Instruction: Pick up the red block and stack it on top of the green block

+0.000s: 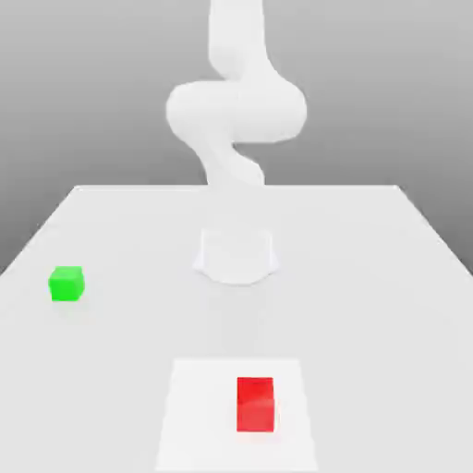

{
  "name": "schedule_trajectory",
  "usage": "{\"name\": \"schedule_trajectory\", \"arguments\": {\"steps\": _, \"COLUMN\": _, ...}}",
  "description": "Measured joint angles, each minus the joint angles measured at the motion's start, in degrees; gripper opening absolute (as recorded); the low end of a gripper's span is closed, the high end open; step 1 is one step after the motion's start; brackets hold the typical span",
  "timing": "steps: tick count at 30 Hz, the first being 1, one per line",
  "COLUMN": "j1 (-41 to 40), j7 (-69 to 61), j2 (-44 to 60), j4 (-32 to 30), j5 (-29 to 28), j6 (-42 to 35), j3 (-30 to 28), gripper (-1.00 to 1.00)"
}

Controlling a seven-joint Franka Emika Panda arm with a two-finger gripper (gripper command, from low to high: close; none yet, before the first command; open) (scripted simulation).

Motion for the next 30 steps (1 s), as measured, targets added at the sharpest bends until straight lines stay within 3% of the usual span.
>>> {"name": "schedule_trajectory", "arguments": {"steps": 21, "j1": 0.52, "j7": 3.33, "j2": 43.98, "j4": -18.12, "j5": -0.62, "j6": 22.58, "j3": 2.41, "gripper": 0.0}}
{"name": "schedule_trajectory", "arguments": {"steps": 27, "j1": 1.31, "j7": 4.47, "j2": 56.46, "j4": -17.26, "j5": -2.01, "j6": 32.63, "j3": 1.36, "gripper": 0.0}}
{"name": "schedule_trajectory", "arguments": {"steps": 28, "j1": 1.41, "j7": 4.58, "j2": 57.54, "j4": -17.11, "j5": -2.15, "j6": 33.54, "j3": 1.22, "gripper": -1.0}}
{"name": "schedule_trajectory", "arguments": {"steps": 30, "j1": 1.41, "j7": 4.6, "j2": 57.54, "j4": -17.11, "j5": -2.17, "j6": 33.54, "j3": 1.22, "gripper": -1.0}}
